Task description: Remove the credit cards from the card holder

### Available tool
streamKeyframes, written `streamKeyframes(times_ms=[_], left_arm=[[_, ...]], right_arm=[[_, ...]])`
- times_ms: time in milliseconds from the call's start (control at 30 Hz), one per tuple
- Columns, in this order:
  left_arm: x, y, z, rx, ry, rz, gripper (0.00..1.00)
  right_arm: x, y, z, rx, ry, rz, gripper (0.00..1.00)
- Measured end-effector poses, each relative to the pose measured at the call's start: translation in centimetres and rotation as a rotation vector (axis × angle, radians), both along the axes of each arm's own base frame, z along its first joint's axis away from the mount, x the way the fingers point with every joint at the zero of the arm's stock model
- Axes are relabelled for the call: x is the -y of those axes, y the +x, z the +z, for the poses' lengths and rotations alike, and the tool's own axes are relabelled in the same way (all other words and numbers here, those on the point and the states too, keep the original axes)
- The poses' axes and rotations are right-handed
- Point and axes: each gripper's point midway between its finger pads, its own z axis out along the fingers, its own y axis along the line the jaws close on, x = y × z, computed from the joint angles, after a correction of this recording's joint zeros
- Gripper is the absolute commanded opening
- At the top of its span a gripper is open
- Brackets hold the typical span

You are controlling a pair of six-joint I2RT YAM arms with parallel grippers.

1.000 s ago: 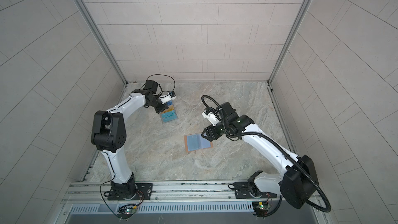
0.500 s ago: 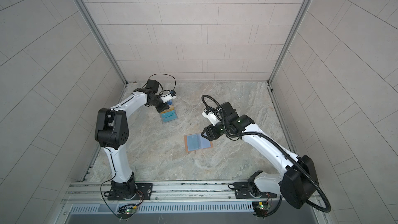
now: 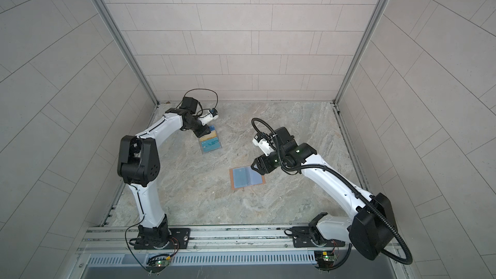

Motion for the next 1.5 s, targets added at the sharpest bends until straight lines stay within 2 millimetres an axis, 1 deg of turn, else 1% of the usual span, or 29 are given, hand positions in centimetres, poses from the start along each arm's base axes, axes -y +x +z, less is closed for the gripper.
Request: streamKeyframes(times_ms=[67,167,233,267,333,367,433,500,567,633,700,800,867,1033,1167,1333,1500], left_arm=[[-0.1,-0.3,2.1,0.051,-0.028,0.048,0.43],[-0.3,-1.9,6.3,0.147,-0.097,0.122,0.43],[-0.2,-3.7,9.3,0.226,-0.166,0.175,0.43],[0.0,-4.7,10.3,0.25,-0.199,0.195,0.43],[0.8,-7.0,11.1,0.272,-0.278,0.229,0.42],[1.3,-8.1,11.0,0.262,-0.318,0.244,0.42],[2.8,-10.5,9.6,0.212,-0.397,0.264,0.43],[4.6,-13.3,7.0,0.134,-0.466,0.279,0.43],[6.0,-15.8,4.3,0.059,-0.501,0.293,0.43],[7.0,-18.1,1.8,-0.012,-0.522,0.311,0.4],[7.5,-19.7,-0.2,-0.073,-0.545,0.341,0.38],[7.5,-20.9,-2.1,-0.12,-0.57,0.38,0.35],[7.8,-21.4,-2.6,-0.142,-0.581,0.388,0.31],[9.7,-21.3,-2.4,-0.184,-0.669,0.346,0.24],[10.5,-21.0,-3.0,-0.218,-0.696,0.342,0.19],[12.1,-21.4,-4.1,-0.268,-0.712,0.313,0.14],[13.0,-21.3,-5.1,-0.308,-0.738,0.31,0.09]], right_arm=[[0.3,0.4,-0.3,0.005,-0.025,-0.037,0.69],[0.2,0.5,-0.8,0.011,-0.064,-0.079,0.69],[-0.1,0.6,-1.3,0.015,-0.089,-0.101,0.69],[-0.3,0.6,-1.5,0.016,-0.1,-0.108,0.69],[-0.9,0.5,-2.0,0.02,-0.121,-0.121,0.69],[-1.2,0.6,-2.3,0.02,-0.127,-0.124,0.69],[-1.9,0.7,-3.1,0.015,-0.142,-0.131,0.69],[-2.5,0.9,-4.4,-0.003,-0.161,-0.134,0.69],[-3.1,1.0,-5.8,-0.026,-0.182,-0.138,0.7],[-3.6,1.1,-7.1,-0.045,-0.203,-0.145,0.7],[-4.3,1.0,-8.3,-0.06,-0.22,-0.151,0.7],[-5.4,0.9,-9.4,-0.064,-0.229,-0.161,0.7],[-5.9,0.8,-10.0,-0.062,-0.234,-0.172,0.7],[-7.4,0.8,-11.0,-0.038,-0.236,-0.204,0.7],[-8.2,0.9,-11.8,-0.02,-0.244,-0.221,0.7],[-8.2,1.0,-12.4,0.004,-0.27,-0.242,0.7],[-8.5,1.8,-12.0,0.045,-0.256,-0.275,0.7]])
